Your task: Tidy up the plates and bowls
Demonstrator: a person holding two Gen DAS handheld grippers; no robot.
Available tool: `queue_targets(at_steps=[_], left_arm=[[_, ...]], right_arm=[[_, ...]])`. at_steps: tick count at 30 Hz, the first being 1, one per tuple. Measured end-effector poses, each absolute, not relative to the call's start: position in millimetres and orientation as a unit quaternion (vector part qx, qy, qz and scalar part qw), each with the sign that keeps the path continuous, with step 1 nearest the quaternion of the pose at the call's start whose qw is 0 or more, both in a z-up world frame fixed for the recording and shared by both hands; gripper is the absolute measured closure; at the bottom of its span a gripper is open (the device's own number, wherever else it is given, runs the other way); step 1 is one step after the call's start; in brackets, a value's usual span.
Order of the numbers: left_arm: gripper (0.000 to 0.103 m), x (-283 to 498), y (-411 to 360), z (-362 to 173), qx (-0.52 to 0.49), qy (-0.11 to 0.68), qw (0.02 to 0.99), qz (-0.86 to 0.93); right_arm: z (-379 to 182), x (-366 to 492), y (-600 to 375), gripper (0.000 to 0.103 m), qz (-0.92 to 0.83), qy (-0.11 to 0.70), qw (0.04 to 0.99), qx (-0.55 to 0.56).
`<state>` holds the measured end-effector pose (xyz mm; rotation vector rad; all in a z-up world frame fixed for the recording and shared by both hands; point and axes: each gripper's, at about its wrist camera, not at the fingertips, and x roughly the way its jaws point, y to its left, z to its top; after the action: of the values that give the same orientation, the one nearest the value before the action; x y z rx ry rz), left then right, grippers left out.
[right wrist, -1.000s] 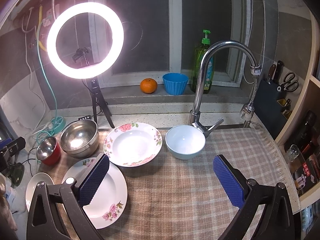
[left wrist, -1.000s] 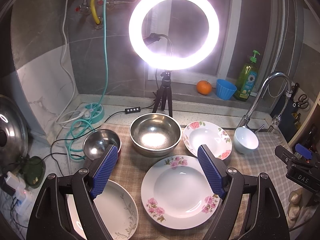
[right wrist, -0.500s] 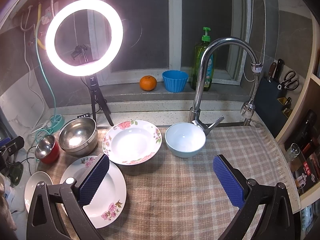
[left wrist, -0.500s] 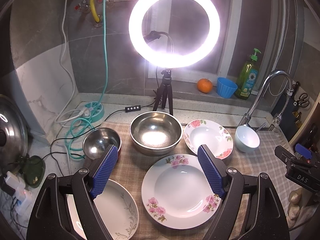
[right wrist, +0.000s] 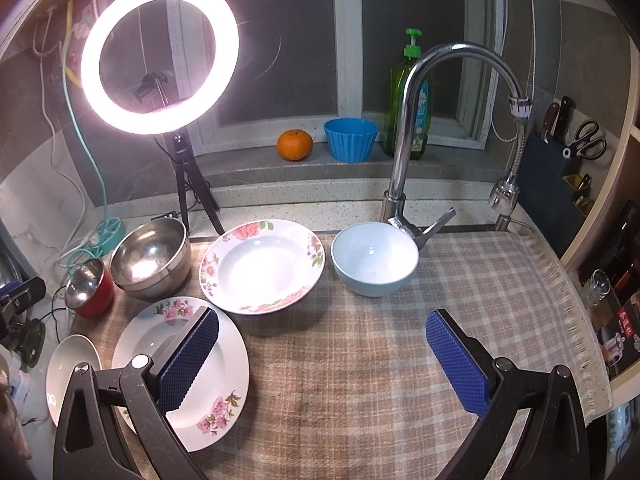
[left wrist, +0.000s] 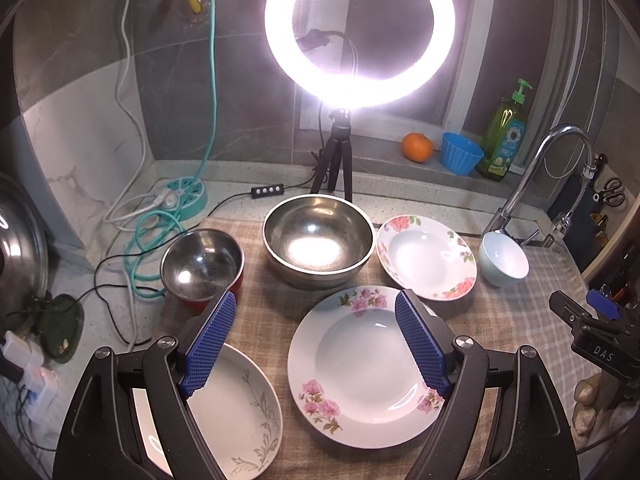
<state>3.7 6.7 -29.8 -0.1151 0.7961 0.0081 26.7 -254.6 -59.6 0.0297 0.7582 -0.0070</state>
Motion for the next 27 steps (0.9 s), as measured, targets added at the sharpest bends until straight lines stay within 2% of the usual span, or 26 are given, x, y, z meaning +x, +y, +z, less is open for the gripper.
queue_targets(at_steps=[7,9,11,13,14,18,22,24,27], left_arm=[[0.022,14,19,-50,-0.076,0.425,0.902,-0.005],[0.026,17,23,-57,-0.085,0.437,0.896,-0.006],[0.029,21,26,-65,-0.090,0.449,0.889,-0.008],[0.030,25,29,-73,-0.095,0.461,0.882,-0.013],[0.035,27,31,-78,-0.100,0.470,0.877,-0.018],[0.045,35,33,-94,-0.112,0.499,0.859,-0.032],[0.050,43,35,-108,-0.131,0.526,0.839,-0.051],[0.054,48,36,-114,-0.139,0.535,0.831,-0.056],[0.057,53,36,-121,-0.143,0.546,0.823,-0.063]], right_arm=[[-84,34,-252,0.003,0.017,0.404,0.914,0.019],[-90,36,-252,0.015,0.018,0.413,0.910,0.019],[-100,39,-252,0.022,0.021,0.428,0.903,0.024],[-108,43,-253,0.022,0.030,0.443,0.895,0.036],[-113,45,-253,0.025,0.035,0.452,0.890,0.044],[-130,50,-252,0.045,0.057,0.483,0.871,0.068],[-143,56,-249,0.049,0.078,0.503,0.856,0.092],[-149,59,-245,0.057,0.088,0.514,0.848,0.098],[-159,64,-242,0.060,0.103,0.530,0.834,0.112]])
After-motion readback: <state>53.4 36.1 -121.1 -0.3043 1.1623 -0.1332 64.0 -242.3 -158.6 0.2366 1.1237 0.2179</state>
